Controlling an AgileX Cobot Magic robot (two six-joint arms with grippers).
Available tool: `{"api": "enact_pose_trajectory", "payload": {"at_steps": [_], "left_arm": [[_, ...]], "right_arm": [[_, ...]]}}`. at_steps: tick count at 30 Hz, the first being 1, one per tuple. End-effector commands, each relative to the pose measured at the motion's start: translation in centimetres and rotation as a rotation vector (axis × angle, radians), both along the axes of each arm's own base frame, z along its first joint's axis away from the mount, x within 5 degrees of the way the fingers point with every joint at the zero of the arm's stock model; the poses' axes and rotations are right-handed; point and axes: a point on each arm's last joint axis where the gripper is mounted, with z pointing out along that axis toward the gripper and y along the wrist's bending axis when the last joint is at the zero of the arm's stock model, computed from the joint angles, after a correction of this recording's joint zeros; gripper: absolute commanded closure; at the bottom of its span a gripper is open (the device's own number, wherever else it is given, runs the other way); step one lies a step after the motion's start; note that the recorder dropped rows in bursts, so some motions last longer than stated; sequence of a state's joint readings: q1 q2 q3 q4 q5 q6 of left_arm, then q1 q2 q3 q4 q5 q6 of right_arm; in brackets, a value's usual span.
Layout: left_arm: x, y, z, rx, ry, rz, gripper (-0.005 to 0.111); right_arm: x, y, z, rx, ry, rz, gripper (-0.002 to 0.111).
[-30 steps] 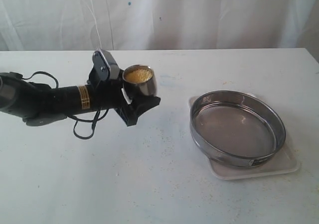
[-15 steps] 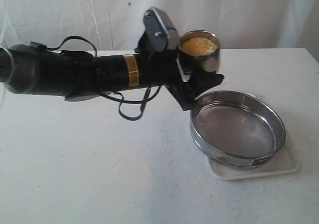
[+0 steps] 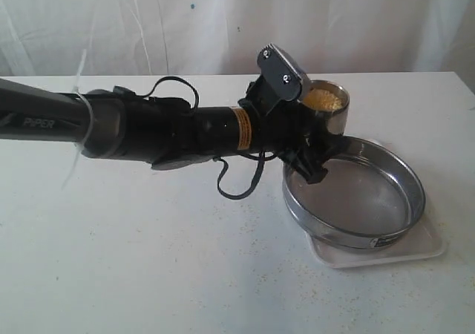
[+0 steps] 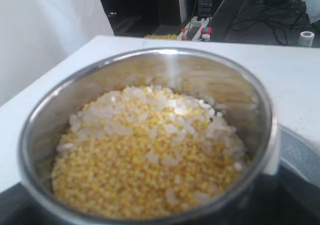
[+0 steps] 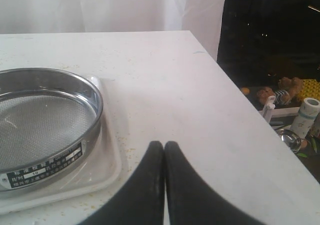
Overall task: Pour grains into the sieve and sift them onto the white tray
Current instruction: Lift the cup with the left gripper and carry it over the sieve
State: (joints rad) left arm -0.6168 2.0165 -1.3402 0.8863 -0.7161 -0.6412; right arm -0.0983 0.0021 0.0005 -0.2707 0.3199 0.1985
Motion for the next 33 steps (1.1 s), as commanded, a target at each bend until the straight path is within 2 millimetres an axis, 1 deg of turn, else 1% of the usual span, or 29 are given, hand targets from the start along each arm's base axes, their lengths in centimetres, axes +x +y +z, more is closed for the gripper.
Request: {"api": "enact_pose_trajectory", "payload": {"at_steps": [1, 4, 7, 11, 14, 17, 19, 33], "left_arm": [[0.0, -0.7, -0.4, -0.032, 0.069, 0.048, 0.107], [-0.3, -1.0, -1.2, 0.041, 0.118, 0.111, 0.107], [-0.5, -1.6, -1.3, 0.132, 0.117, 0.140, 0.107], [-0.6, -2.5, -0.5, 0.199, 0.058, 0.136, 0.107], [-0.3, -2.7, 0.1, 0.257, 0.060, 0.184, 0.107], [0.0, -2.3, 0.2, 0.339, 0.086, 0.251, 0.107], [0.0, -2.1, 0.1, 0.400, 0.073, 0.265, 0.107], [-1.8, -4.0, 0.1, 0.628, -0.201, 0.073, 0.107]], "right_arm": [[0.0, 0.0, 0.1, -0.009, -0.009, 0.002, 0.108], [0.0, 0.0, 0.1, -0.009, -0.009, 0.002, 0.108], [0.0, 0.0, 0.1, -0.009, -0.009, 0.002, 0.108], [0.0, 0.0, 0.1, -0.009, -0.009, 0.002, 0.108], [0.0, 0.0, 0.1, -0.009, -0.009, 0.002, 0.108], [0.0, 0.0, 0.1, -0.009, -0.009, 0.002, 0.108], [0.0, 0.0, 0.1, -0.009, -0.009, 0.002, 0.108], [0.0, 0.0, 0.1, -0.009, -0.009, 0.002, 0.108]]}}
